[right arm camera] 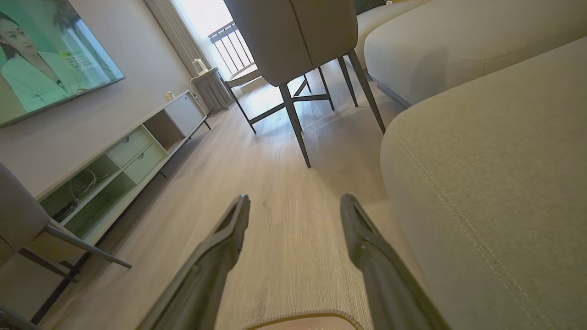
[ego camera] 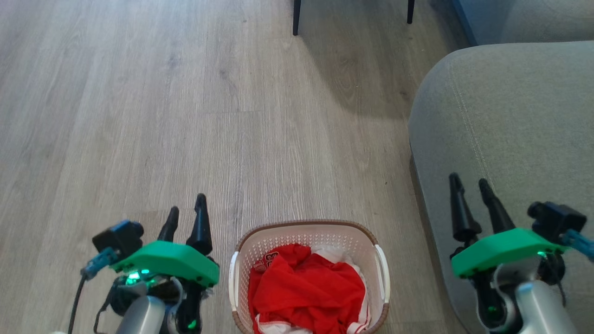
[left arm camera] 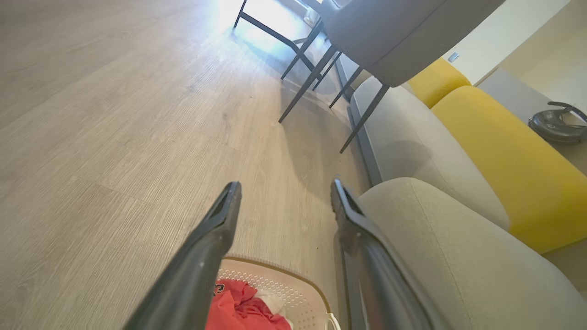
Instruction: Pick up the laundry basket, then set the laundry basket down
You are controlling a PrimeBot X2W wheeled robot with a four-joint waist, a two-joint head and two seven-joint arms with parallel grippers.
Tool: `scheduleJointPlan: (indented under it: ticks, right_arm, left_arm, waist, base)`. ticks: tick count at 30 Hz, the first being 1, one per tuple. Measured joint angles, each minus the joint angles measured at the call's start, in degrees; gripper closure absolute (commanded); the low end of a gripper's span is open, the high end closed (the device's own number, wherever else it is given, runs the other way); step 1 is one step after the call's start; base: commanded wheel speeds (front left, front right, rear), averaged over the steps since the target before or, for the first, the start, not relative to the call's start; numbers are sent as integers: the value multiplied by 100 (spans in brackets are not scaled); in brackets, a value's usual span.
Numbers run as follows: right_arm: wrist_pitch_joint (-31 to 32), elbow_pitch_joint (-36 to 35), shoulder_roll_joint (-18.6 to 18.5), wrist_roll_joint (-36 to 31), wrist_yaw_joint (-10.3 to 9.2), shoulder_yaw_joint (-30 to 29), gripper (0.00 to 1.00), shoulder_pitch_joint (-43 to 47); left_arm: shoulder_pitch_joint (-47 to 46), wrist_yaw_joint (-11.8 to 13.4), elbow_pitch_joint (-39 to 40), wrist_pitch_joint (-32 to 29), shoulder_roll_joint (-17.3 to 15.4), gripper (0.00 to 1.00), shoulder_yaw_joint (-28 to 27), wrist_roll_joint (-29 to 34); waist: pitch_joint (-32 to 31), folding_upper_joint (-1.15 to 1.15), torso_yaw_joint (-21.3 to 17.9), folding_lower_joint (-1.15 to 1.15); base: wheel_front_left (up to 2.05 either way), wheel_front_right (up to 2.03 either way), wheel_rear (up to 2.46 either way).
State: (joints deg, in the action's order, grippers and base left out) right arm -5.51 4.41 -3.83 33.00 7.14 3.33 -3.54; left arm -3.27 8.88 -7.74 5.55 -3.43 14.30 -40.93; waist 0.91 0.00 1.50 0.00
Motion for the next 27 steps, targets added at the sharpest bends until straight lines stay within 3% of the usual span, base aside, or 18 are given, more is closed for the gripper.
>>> scheduleJointPlan:
  ticks: [9, 15, 18, 24, 27]
  right_arm:
    - [-126, 420, -94, -197, 0, 344, 0, 1]
    - [-226, 469, -96, -387, 0, 427, 0, -107]
    - [-287, 343, -76, -533, 0, 392, 0, -126]
    - [-410, -34, -29, -979, 0, 357, 0, -127]
    - [-466, -272, -26, -1200, 0, 366, 0, -127]
  left_arm:
    - [-25, -427, -545, 118, 2, 0, 325, 411]
    - [-76, -480, -497, 233, 16, 0, 382, 867]
    - [-99, -221, -372, 286, 27, 0, 285, 1062]
    - [-181, 409, 680, 410, 47, 0, 183, 1872]
    - [-177, 642, 1038, 463, 53, 0, 180, 1973]
  waist:
    - [-10, 0, 0, 0]
    - [-2, 0, 17, 0]
    - [12, 0, 22, 0]
    - [77, 0, 27, 0]
    - [104, 0, 35, 0]
  base:
    - [0, 0, 0]
    - [0, 0, 0]
    - [0, 0, 0]
    - [0, 0, 0]
    - [0, 0, 0]
